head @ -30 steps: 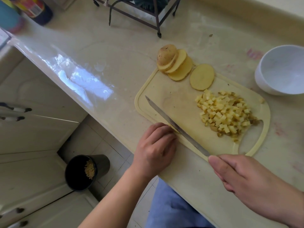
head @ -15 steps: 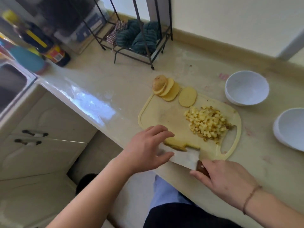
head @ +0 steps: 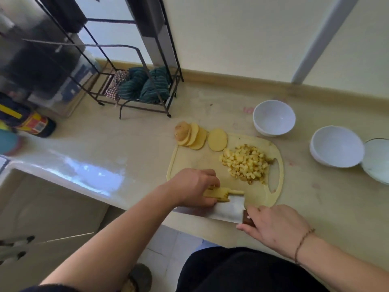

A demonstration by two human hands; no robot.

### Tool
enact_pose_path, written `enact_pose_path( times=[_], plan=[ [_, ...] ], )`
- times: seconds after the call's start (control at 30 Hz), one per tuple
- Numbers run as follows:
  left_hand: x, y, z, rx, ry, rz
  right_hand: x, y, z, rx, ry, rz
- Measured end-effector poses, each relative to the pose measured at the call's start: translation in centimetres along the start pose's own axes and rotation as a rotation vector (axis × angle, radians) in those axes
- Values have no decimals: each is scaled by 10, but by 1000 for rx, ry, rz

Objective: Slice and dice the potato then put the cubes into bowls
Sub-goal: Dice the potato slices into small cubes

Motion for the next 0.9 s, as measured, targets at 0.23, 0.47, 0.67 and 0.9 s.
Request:
enact_pose_path(
  times=[0.23, 0.47, 0.67, 0.9],
  plan=[
    [-13, 2, 8, -106, -139, -11, -3, -4, 12, -15, -60, -51],
    [-27, 0, 13, -122, -211, -18, -4, -11, 15, 4, -114, -33],
    [-43, -4, 30, -136, -198, -85, 5, -19, 9, -52, -177, -74],
    [-48, -13, 36, -90, -219, -234, 65, -44, -31, 27, -190, -377]
  ],
)
Point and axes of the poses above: each hand's wrist, its own x-axis away from the middle knuckle, its own y-axis out of the back of the hand, z = x × y, the point moved 4 cm from there along -x, towards the middle knuckle, and after that the axes turned 13 degrees about -x, right-handed, at the moved point
